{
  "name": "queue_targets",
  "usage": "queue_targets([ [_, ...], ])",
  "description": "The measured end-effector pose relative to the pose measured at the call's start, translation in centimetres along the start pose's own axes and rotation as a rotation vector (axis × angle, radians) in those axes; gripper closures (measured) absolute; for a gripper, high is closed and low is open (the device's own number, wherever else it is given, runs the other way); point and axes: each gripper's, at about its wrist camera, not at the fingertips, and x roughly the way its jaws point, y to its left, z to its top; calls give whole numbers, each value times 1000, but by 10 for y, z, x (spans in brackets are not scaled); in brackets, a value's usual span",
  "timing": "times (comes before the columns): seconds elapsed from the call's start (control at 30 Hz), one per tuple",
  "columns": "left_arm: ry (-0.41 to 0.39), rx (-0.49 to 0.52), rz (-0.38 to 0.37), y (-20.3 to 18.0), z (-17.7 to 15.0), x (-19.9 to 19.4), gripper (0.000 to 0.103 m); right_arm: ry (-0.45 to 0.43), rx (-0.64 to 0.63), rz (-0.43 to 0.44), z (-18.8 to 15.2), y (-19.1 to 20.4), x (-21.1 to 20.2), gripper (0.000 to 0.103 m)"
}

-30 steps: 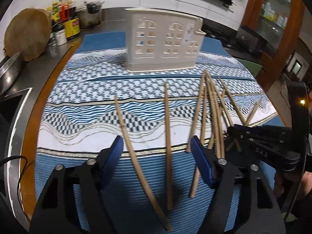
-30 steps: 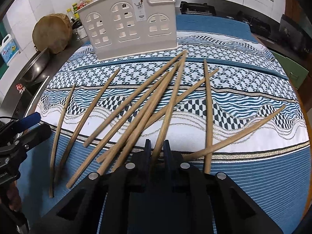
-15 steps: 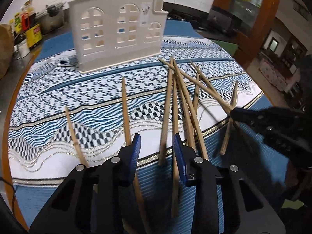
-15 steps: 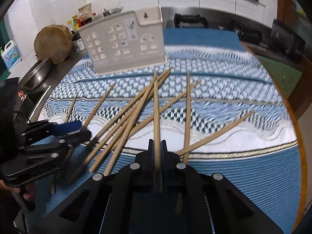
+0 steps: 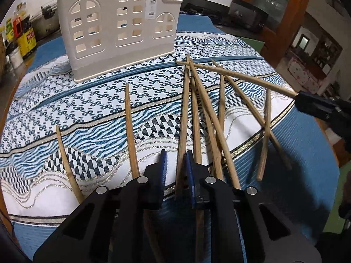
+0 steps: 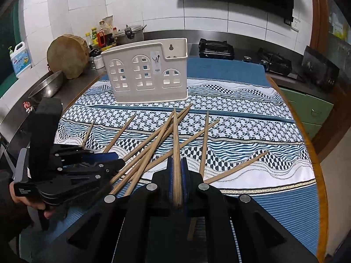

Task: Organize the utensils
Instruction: 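Grasp a wooden chopstick with the left gripper while the right gripper grasps another, then lift both held chopsticks and carry them over the white utensil holder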

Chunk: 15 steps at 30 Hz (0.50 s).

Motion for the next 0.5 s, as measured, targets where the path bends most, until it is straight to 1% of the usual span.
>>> queue_targets([
  [0.1,1,27,40,-7,0,2,87,-4,1,0,0,0,-1,96],
  [0.17,0,43,71,-12,2,5,91,-5,2,1,0,0,-2,96],
  [0.2,0,40,79,-12,3,6,96,-6,2,1,0,-1,-2,96],
  [0.33,-5,9,92,-8,6,4,96,-27,-12,-6,2,1,-9,96],
  [0.43,-39,-3,93,-6,10,-7,98,-54,-28,-16,7,1,-16,96],
  [0.5,-65,-8,89,-5,15,-17,98,-66,-23,-7,11,-1,-20,96],
])
